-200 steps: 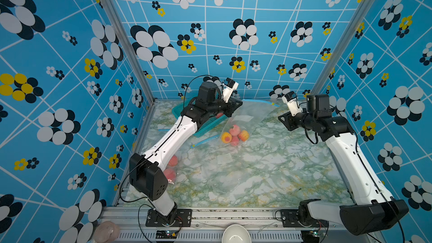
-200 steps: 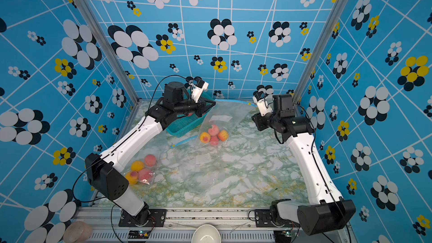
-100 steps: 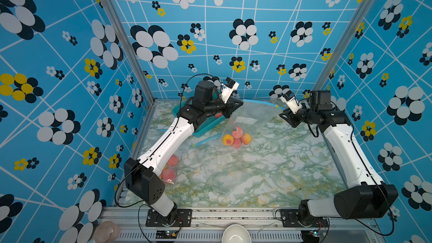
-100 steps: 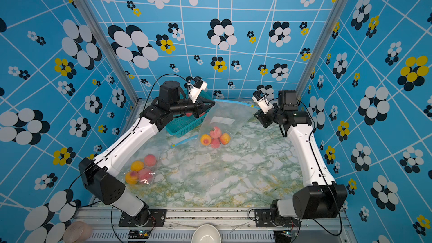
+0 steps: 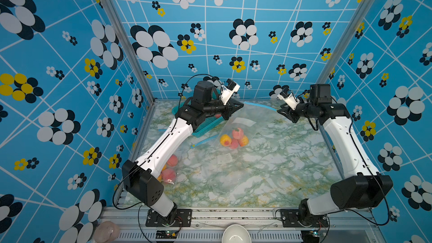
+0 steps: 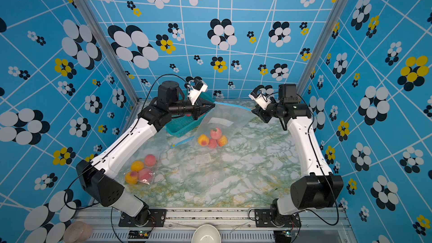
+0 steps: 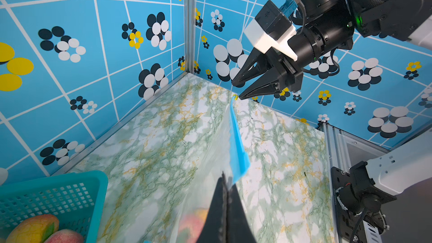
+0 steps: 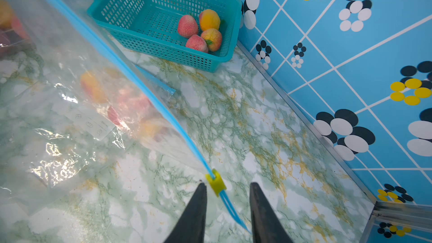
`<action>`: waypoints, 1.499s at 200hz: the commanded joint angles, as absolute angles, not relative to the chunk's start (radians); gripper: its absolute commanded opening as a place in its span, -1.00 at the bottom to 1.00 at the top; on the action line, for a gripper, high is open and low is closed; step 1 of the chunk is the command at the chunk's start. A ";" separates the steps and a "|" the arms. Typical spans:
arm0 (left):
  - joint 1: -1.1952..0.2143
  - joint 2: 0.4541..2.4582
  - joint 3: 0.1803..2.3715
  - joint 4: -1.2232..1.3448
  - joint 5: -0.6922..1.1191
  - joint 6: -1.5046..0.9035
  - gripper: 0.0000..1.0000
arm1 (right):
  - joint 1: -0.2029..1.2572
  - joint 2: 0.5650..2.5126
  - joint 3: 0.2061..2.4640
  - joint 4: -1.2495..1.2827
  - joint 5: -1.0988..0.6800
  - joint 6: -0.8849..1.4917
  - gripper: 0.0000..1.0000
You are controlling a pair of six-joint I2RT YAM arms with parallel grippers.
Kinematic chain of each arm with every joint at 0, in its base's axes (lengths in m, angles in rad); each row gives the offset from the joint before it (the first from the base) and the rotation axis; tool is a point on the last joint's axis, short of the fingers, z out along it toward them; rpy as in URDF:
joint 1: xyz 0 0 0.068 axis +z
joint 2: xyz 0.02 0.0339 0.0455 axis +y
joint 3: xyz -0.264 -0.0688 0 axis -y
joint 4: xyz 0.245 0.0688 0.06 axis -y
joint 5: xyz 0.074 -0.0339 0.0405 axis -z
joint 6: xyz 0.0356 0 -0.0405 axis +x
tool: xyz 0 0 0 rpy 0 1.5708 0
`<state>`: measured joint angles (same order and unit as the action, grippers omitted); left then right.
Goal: Place the peach in a zip-top bag and seal the zipper
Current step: Zip the zipper on the zipper food storage bag.
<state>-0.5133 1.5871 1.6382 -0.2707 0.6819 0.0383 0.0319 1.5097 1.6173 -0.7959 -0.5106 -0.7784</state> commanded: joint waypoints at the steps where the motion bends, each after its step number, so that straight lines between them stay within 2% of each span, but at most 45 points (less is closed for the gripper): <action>1: -0.522 1.561 1.650 -0.270 0.699 0.055 -1.00 | 0.028 1.526 1.639 -0.873 -0.592 -0.815 -0.33; 63: -0.518 1.567 1.651 -0.278 0.700 0.067 -1.00 | 0.028 1.522 1.619 -0.866 -0.633 -0.814 -0.38; 101: -0.518 1.567 1.649 -0.279 0.733 0.066 -1.00 | 0.028 1.526 1.613 -0.793 -0.601 -0.781 -0.25; 197: -0.517 1.567 1.666 -0.322 0.751 0.098 -1.00 | -0.002 1.522 1.625 -0.718 -0.569 -0.795 -0.18; 300: -0.517 1.588 1.711 -0.369 0.789 0.141 -1.00 | -0.004 1.600 1.697 -0.928 -0.701 -0.912 -0.13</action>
<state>-0.5129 1.5875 1.6585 -0.3496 0.7559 0.1139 -0.0032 1.5776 1.6733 -0.8524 -0.6506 -0.8780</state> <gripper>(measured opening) 0.042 0.435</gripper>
